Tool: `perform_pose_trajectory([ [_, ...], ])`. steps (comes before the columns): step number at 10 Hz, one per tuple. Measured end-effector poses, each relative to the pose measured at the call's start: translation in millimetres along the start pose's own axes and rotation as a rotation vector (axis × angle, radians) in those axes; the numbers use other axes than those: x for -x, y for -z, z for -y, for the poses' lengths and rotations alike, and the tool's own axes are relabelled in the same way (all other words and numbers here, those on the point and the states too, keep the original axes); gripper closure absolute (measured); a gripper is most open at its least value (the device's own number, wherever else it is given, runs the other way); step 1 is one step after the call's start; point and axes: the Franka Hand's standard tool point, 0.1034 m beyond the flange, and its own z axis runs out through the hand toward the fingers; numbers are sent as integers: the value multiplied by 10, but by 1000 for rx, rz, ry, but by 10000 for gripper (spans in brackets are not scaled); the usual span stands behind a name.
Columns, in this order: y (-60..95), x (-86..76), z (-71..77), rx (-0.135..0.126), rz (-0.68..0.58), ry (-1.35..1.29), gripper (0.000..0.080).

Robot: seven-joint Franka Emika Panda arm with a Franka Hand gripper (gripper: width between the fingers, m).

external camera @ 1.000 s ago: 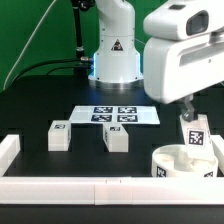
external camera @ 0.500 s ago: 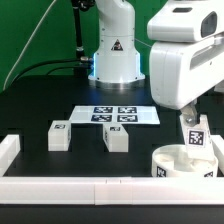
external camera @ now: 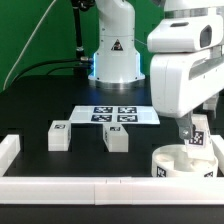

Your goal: Assemble stool

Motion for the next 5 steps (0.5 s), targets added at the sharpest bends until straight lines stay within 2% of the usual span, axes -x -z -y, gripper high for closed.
perform_pose_trajectory([
  [2, -45, 13, -3, 2, 0, -12, 151],
  [4, -52, 23, -7, 1, 1, -39, 412],
  [5, -53, 23, -5, 0, 1, -93, 412],
])
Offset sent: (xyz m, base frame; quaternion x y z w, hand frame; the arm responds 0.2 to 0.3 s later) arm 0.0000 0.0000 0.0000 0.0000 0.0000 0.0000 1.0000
